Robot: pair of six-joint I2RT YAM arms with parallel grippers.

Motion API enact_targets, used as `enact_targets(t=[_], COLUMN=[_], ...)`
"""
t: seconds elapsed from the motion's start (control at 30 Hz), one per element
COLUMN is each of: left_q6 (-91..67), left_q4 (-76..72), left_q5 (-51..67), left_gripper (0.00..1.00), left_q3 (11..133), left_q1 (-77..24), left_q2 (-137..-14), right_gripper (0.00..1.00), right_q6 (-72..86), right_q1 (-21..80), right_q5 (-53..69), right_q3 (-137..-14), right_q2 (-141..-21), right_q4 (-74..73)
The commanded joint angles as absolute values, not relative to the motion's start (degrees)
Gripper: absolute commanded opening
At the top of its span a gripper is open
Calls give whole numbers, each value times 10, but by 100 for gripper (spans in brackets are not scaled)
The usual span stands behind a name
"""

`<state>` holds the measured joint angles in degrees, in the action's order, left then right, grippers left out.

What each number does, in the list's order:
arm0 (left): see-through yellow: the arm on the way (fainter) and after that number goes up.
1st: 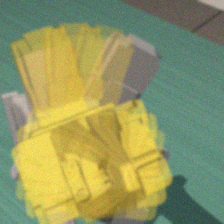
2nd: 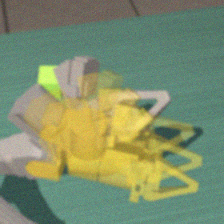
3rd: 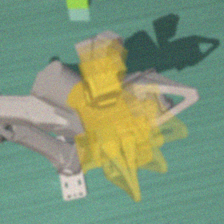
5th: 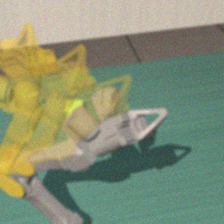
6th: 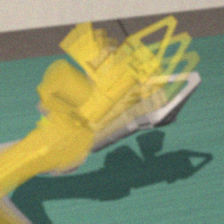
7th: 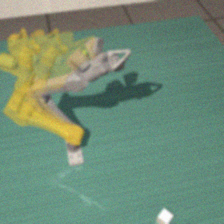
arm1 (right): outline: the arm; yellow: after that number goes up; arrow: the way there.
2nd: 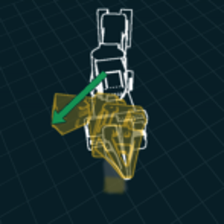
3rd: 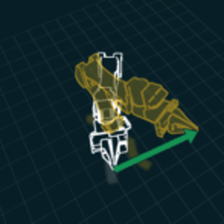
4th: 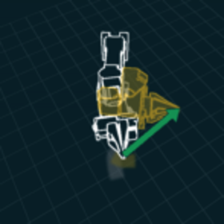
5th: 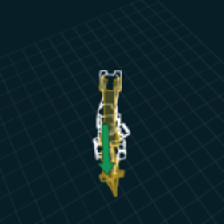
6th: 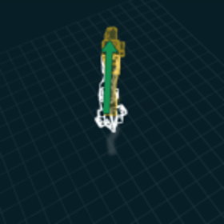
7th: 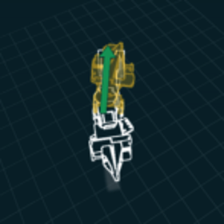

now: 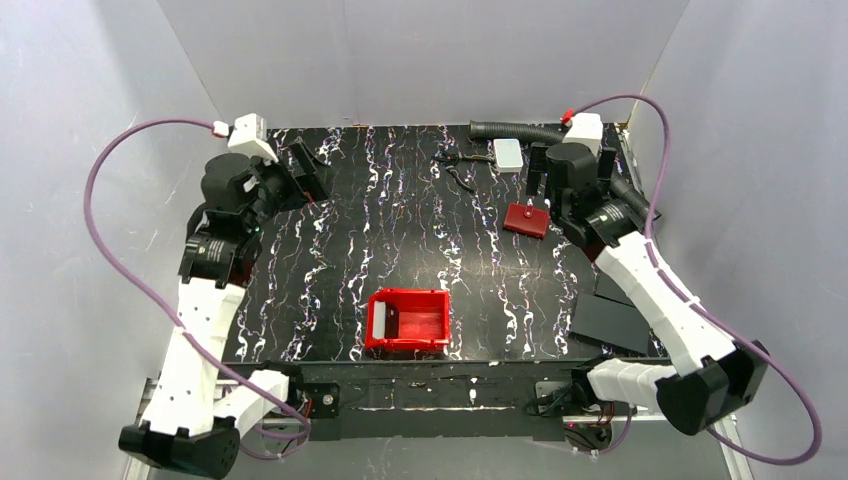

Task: Put the credit cards into the card holder
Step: Move the card holder to the center of the board.

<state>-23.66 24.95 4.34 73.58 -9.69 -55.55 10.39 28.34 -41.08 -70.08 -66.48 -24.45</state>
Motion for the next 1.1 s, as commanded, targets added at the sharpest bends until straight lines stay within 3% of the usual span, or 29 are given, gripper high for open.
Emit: enact_targets(t=[0.0, 0.1, 0.27, 0.43, 0.53, 0.67, 0.9, 1.07], left_q6=[-214, -200, -169, -157, -165, -182, -219, -230], left_q4=[236, 234, 229, 215, 185, 175, 152, 145], left_q5=[92, 121, 167, 184, 207, 221, 280, 294], left_gripper=[99, 99, 99, 99, 99, 99, 99, 99], left_q3=[744, 739, 724, 694, 656, 635, 630, 627], left_q1=[-94, -94, -94, -95, -95, -96, -98, -98], left_q2=[-593, -618, -662, -695, -701, -709, -733, -740], right_gripper=[100, 100, 100, 100, 100, 91, 85, 81], right_q6=[119, 116, 112, 130, 126, 113, 157, 271], right_q1=[283, 282, 226, 123, 71, 32, 24, 78], right_q5=[-434, -388, -211, -30, 15, 93, 158, 202], right_q3=[-739, -747, -720, -751, -810, -846, -772, -677], right_q2=[-720, -747, -796, -926, -1027, -1114, -1129, -1086], right_q4=[-268, -270, -205, -193, -245, -275, -194, -94])
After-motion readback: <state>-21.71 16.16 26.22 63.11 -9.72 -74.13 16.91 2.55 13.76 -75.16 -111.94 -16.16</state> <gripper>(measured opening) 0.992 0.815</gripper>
